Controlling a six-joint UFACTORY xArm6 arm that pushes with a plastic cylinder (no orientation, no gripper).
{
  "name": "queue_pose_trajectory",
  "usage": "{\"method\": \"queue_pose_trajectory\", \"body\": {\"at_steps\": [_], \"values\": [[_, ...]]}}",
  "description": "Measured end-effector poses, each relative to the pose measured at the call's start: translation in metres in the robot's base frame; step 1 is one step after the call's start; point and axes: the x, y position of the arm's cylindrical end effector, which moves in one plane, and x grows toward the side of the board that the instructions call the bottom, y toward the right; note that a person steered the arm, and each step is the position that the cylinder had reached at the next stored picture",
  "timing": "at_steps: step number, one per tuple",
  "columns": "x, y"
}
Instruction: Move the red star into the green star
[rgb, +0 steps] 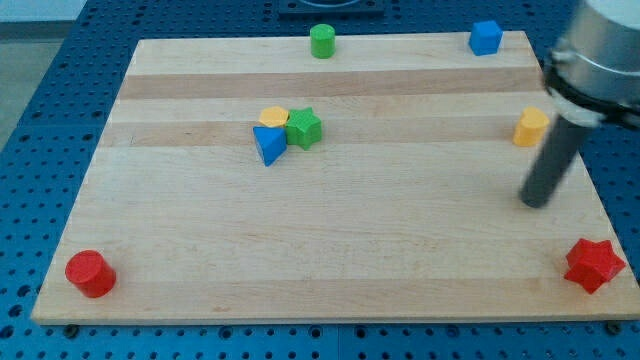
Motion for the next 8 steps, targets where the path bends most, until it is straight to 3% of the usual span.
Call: {"method": "queue_pose_trajectory", "body": {"at_steps": [2,3,4,6,7,8], "values": [[0.042,0.100],[0.092,0.094],[0.106,0.050],[0.064,-0.030],[0.060,-0.027],[0.097,-0.025]]}}
